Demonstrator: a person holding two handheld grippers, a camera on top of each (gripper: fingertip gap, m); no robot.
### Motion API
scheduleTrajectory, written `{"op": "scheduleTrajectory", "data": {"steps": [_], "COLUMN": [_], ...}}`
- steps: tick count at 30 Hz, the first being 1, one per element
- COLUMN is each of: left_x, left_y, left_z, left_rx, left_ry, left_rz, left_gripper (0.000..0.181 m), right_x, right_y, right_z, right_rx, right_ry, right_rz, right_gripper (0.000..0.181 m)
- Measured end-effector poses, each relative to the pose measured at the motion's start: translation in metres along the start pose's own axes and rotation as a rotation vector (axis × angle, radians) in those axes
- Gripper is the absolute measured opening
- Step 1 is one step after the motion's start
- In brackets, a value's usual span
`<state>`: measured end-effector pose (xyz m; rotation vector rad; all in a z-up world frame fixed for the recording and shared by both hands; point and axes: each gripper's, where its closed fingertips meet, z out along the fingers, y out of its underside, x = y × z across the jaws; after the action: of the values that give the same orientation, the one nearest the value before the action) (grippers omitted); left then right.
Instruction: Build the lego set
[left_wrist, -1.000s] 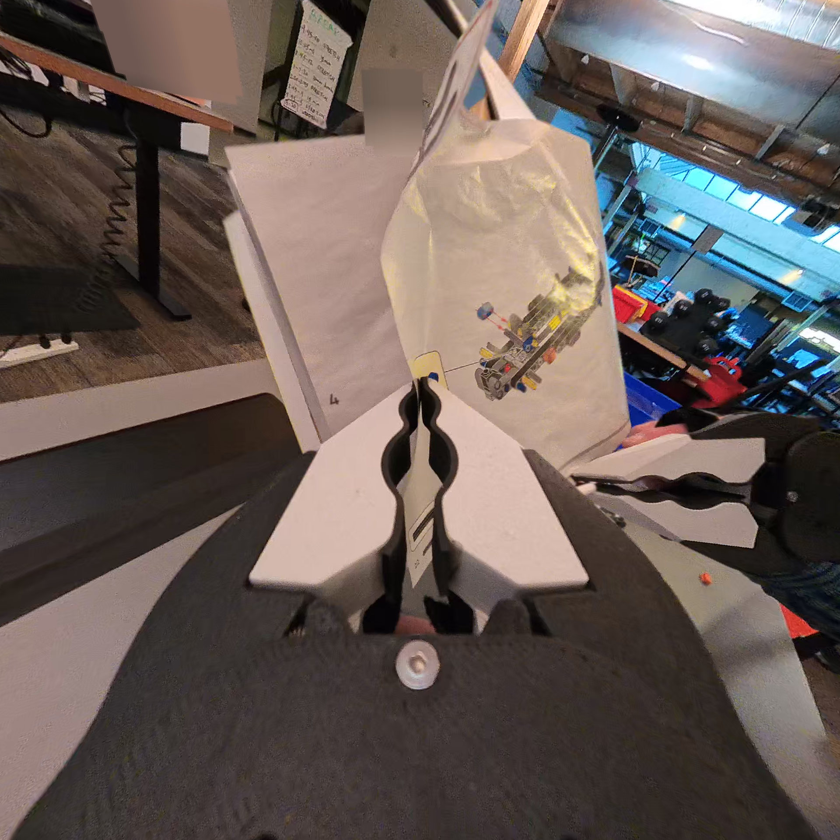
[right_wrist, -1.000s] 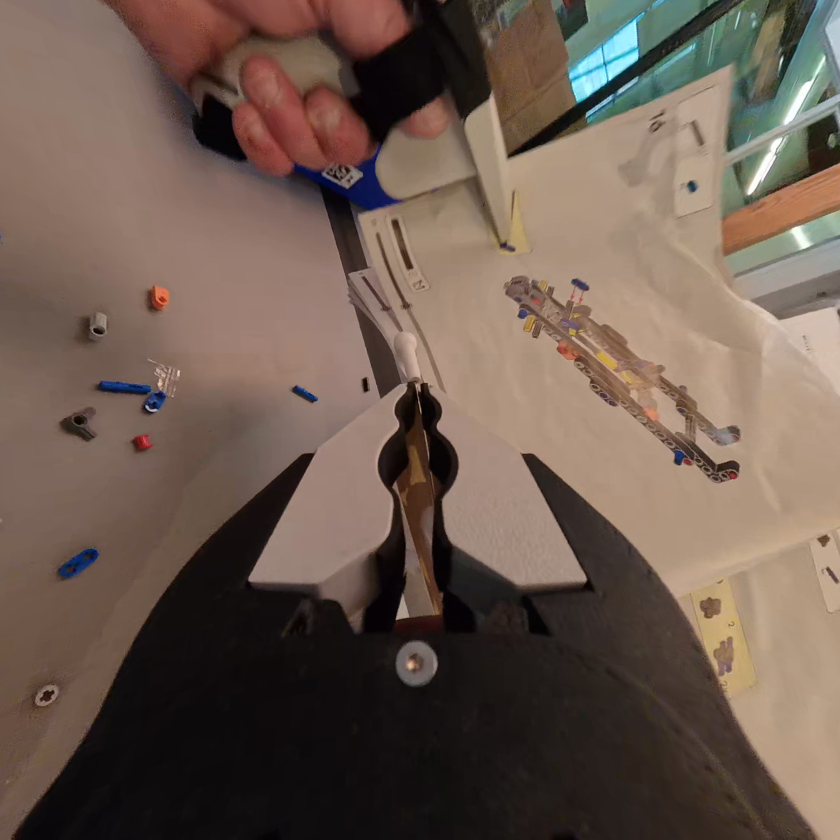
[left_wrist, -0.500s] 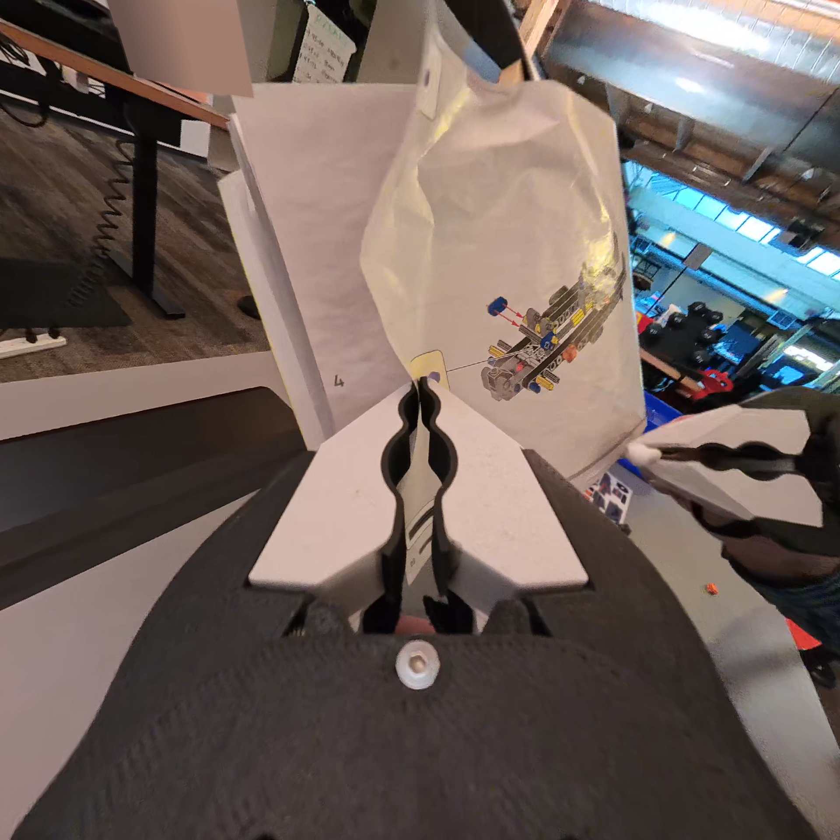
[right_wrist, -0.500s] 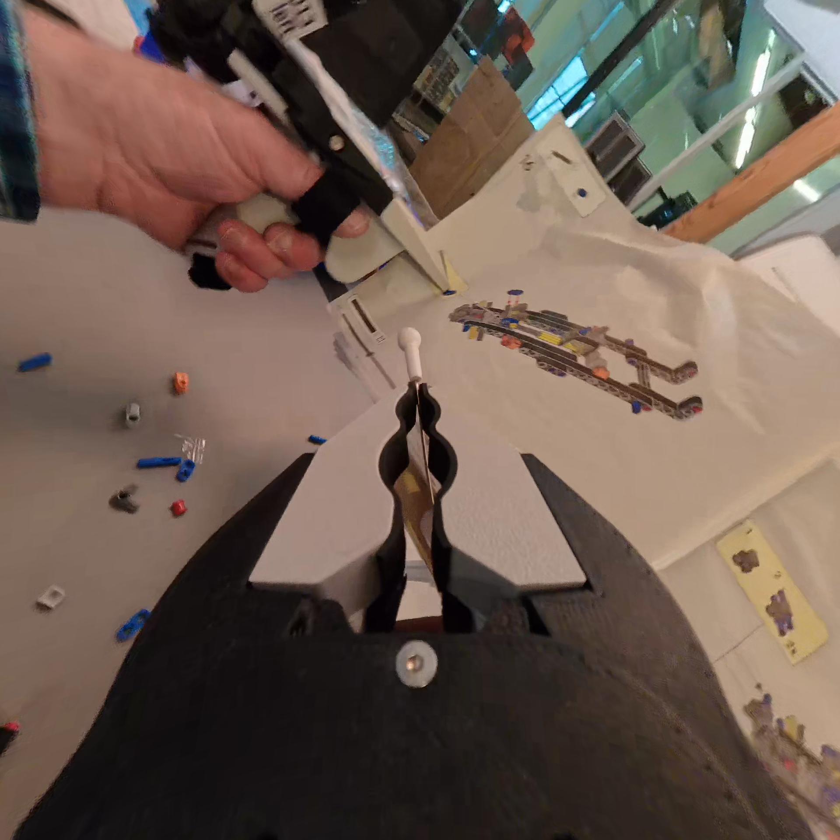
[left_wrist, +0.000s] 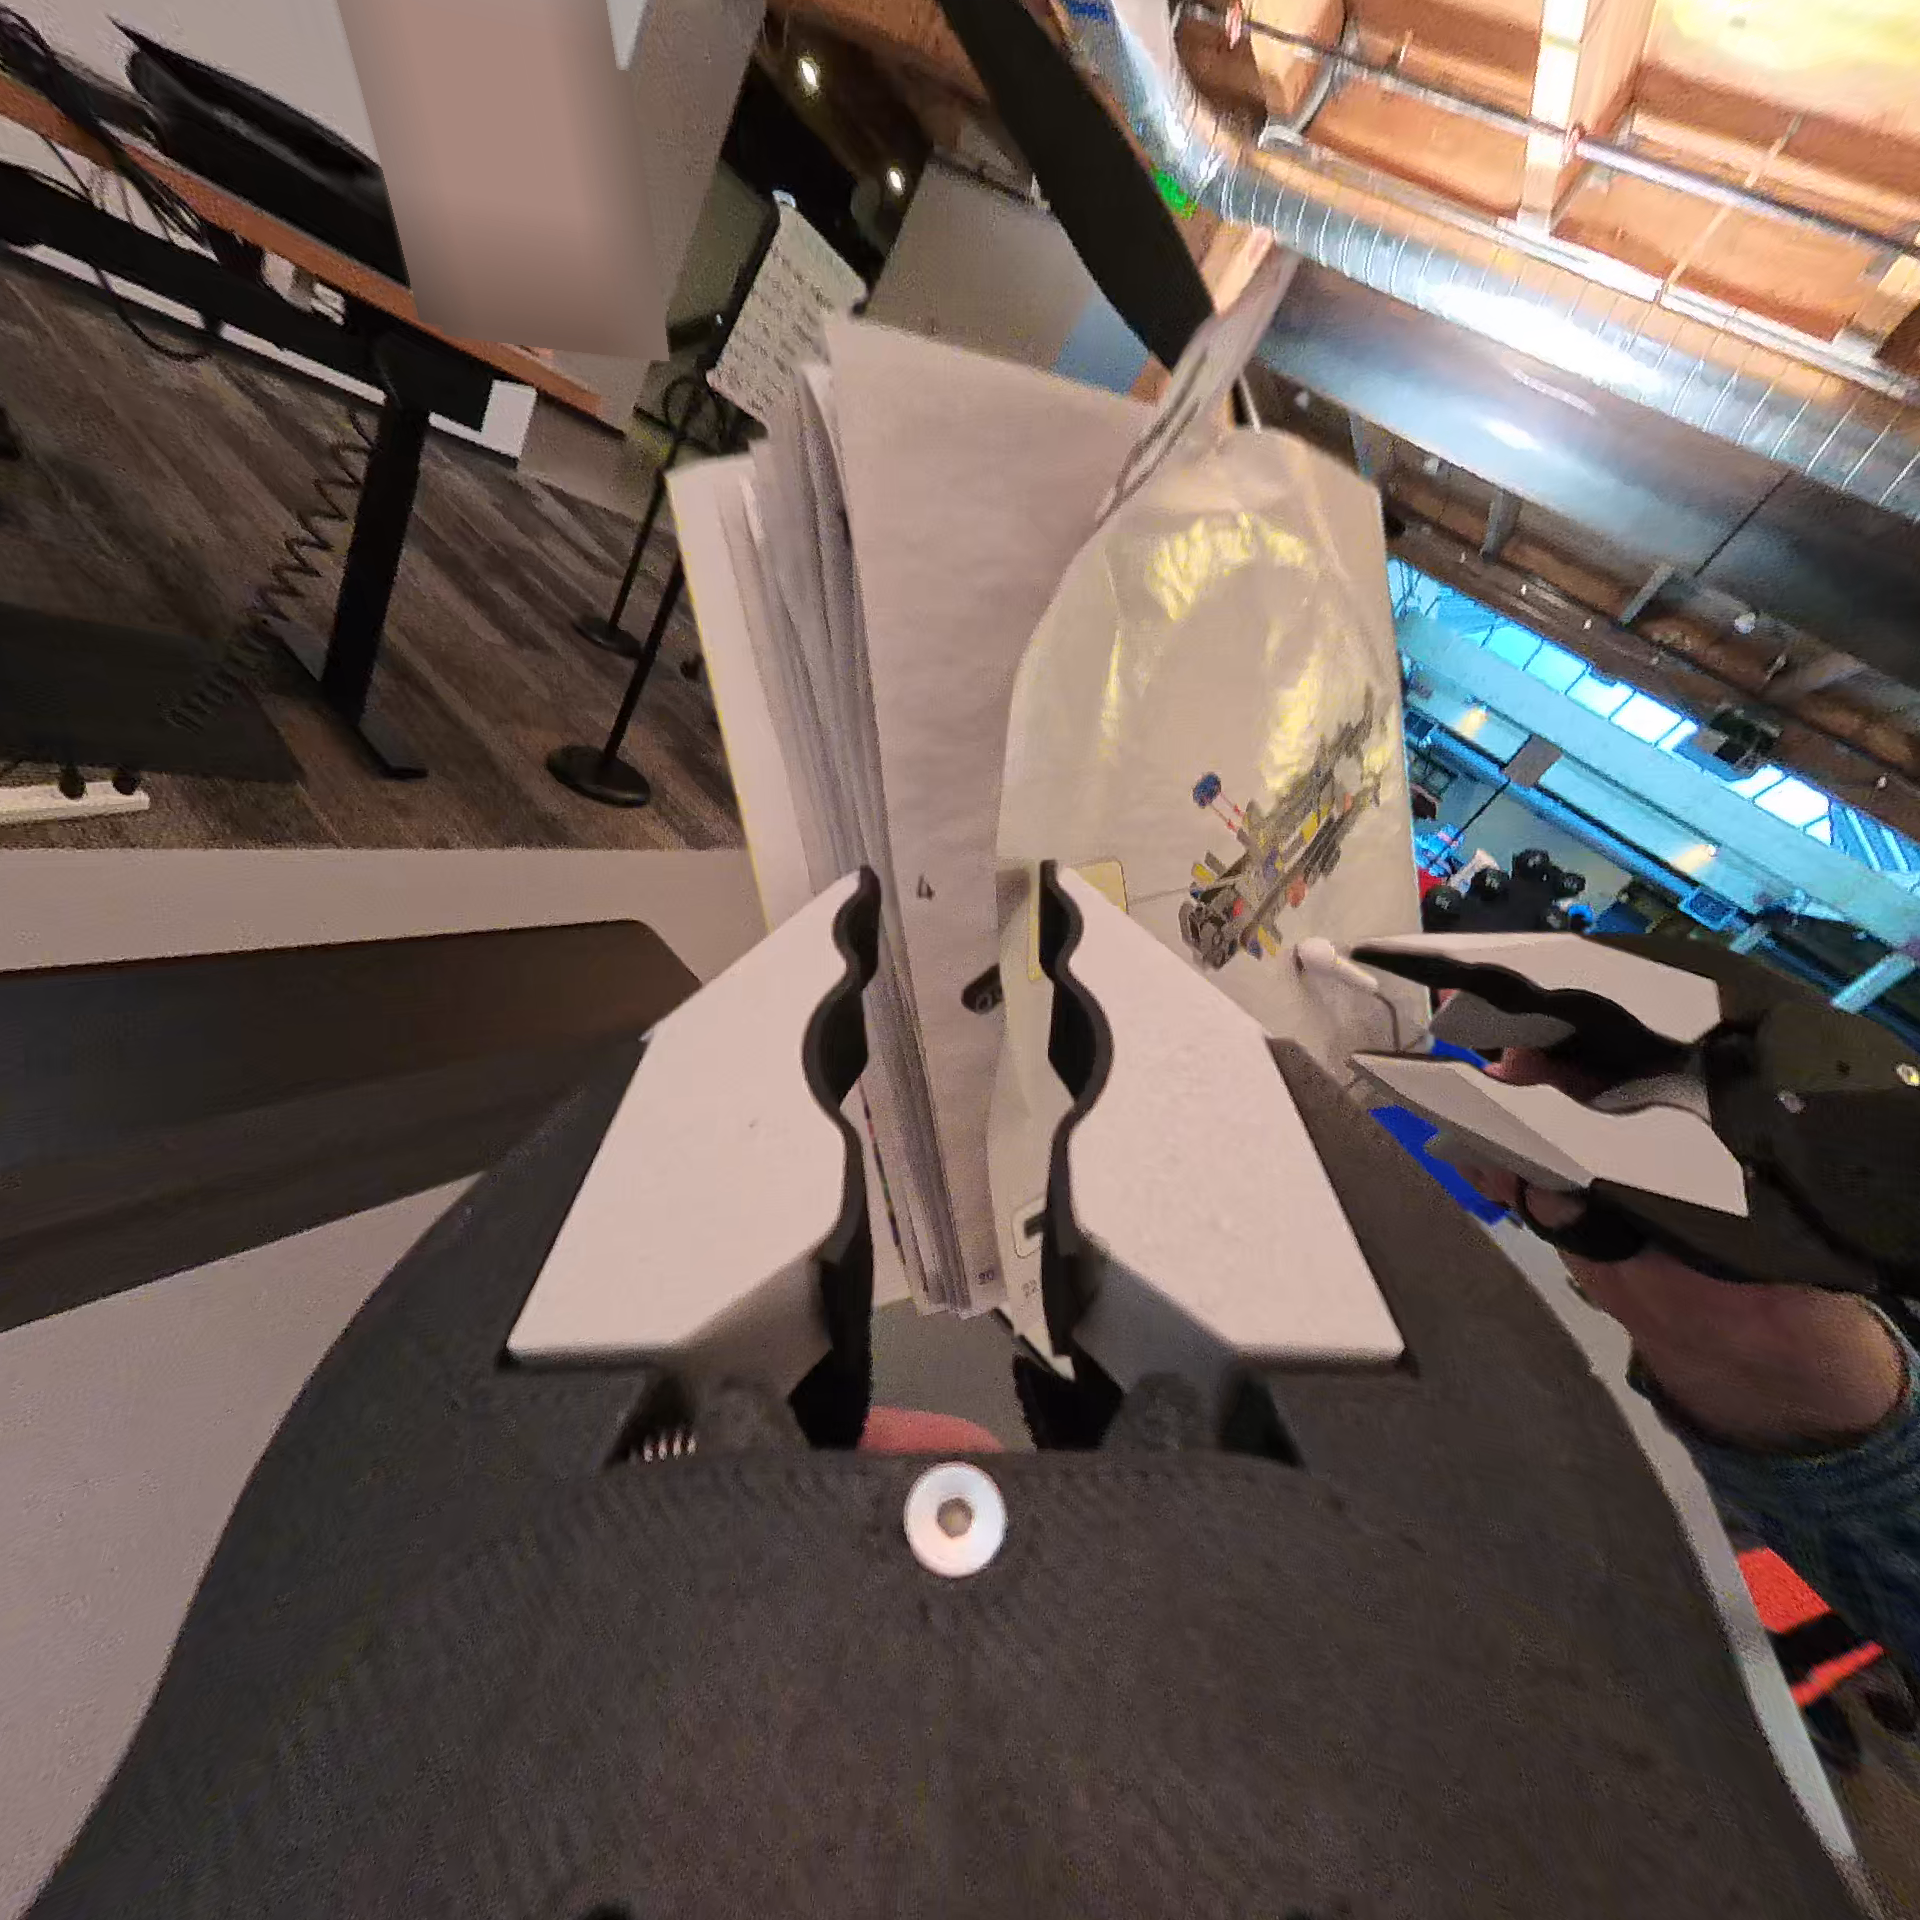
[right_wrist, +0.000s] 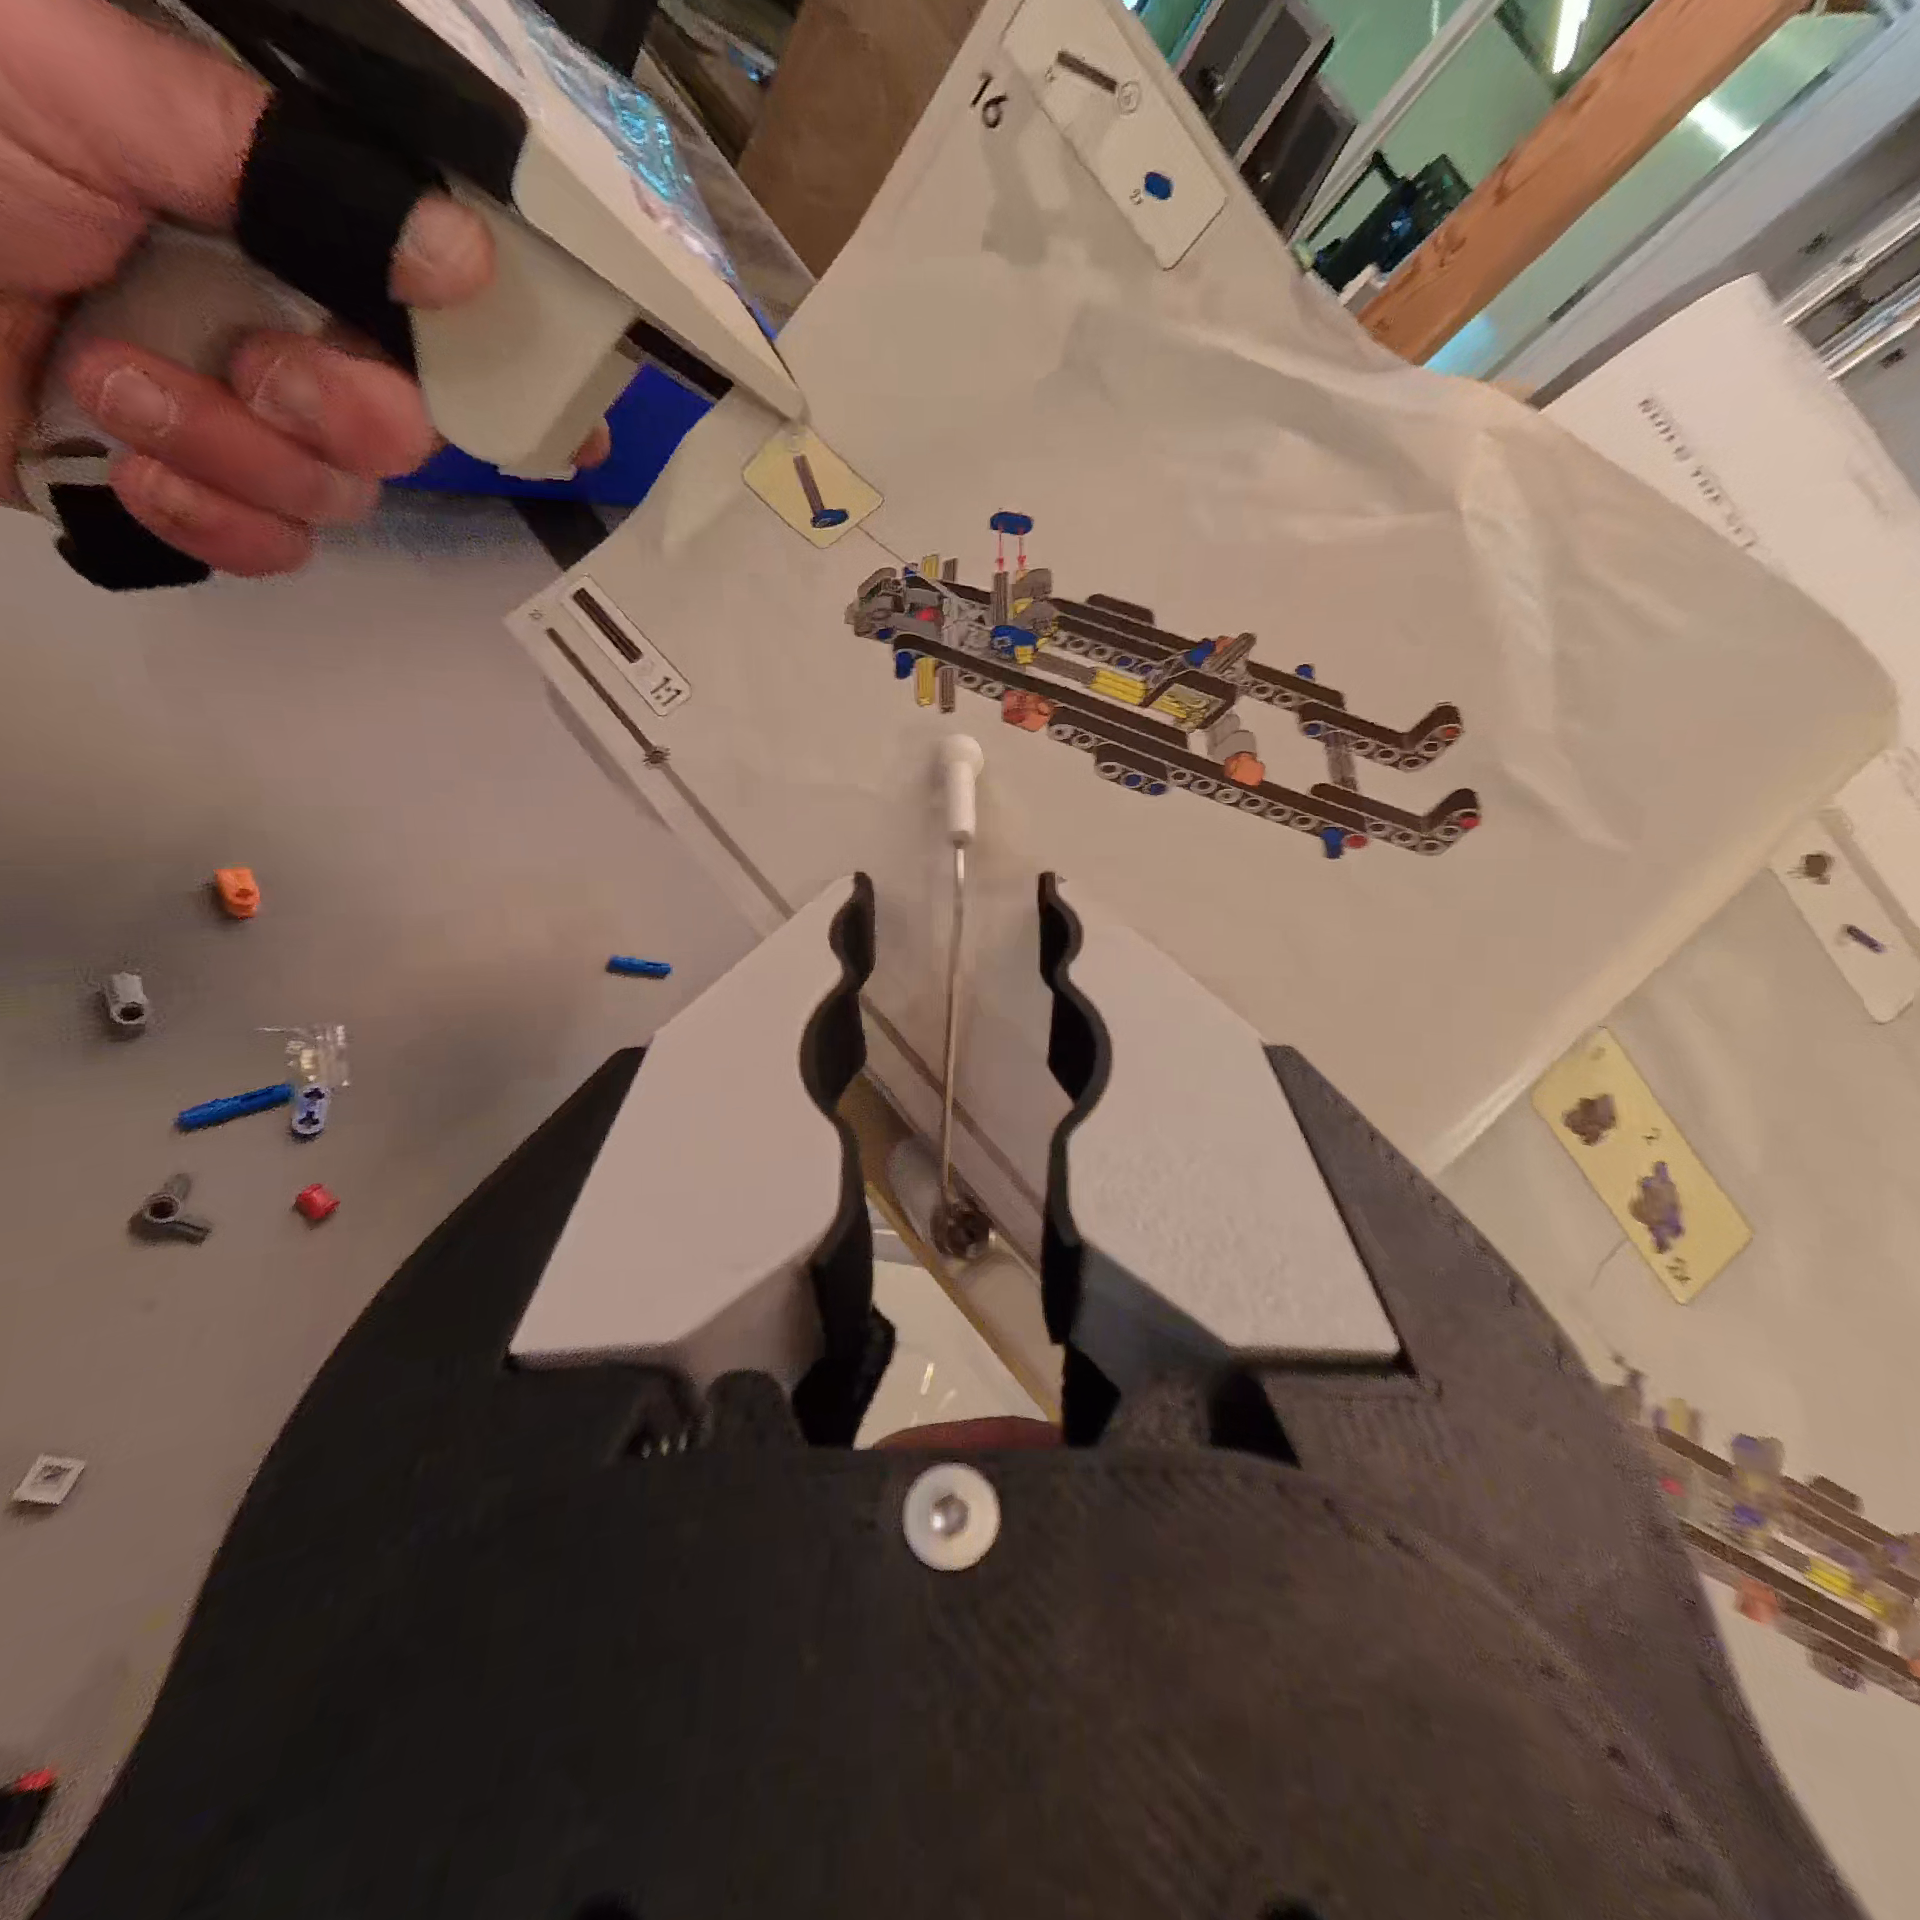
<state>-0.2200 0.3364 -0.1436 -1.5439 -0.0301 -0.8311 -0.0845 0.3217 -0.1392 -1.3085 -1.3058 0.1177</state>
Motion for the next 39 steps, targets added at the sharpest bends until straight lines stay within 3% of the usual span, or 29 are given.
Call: {"op": "scheduleTrajectory", "data": {"steps": [6,9,11,13,17,21,25,28,32,35,39], "left_x": [0.012,0.018,0.018,0.015,-0.004,-0.025,-0.044,-0.039,-0.031,-0.018,0.000], "left_y": [-0.022,-0.039,-0.051,-0.062,-0.065,-0.060,-0.052,-0.046,-0.033,-0.001,0.050], "left_z": [-0.004,0.008,0.017,0.025,0.038,0.043,0.029,0.009,-0.035,-0.068,-0.107], "left_rx": [0.008,0.008,0.013,0.034,0.014,0.051,0.069,-0.005,-0.168,-0.341,-0.530], "left_ry": [-0.002,-0.010,-0.015,-0.010,-0.007,-0.033,-0.122,-0.232,-0.386,-0.384,-0.334], "left_rz": [0.135,0.209,0.235,0.224,0.124,-0.021,-0.035,0.139,0.376,0.496,0.548], "left_gripper": [0.043,0.046,0.036,0.002,0.000,0.000,0.014,0.023,0.039,0.041,0.034], "right_x": [0.000,0.002,0.006,0.005,-0.001,-0.002,-0.003,0.000,0.003,-0.004,-0.013], "right_y": [-0.012,-0.011,-0.003,0.006,0.013,0.014,0.014,0.009,-0.004,0.007,0.044], "right_z": [-0.015,-0.017,-0.012,-0.008,-0.007,-0.006,-0.008,-0.019,-0.053,-0.082,-0.117], "right_rx": [0.037,0.031,0.001,-0.029,-0.041,-0.040,-0.041,-0.021,0.055,0.048,-0.053], "right_ry": [-0.006,-0.016,-0.015,-0.044,-0.074,-0.090,-0.104,-0.113,-0.170,-0.300,-0.420], "right_rz": [-0.095,-0.100,-0.098,-0.075,-0.068,-0.046,-0.057,-0.058,-0.037,0.000,0.013], "right_gripper": [0.033,0.024,0.017,0.012,0.000,0.000,0.006,0.030,0.023,0.012,0.010]}}
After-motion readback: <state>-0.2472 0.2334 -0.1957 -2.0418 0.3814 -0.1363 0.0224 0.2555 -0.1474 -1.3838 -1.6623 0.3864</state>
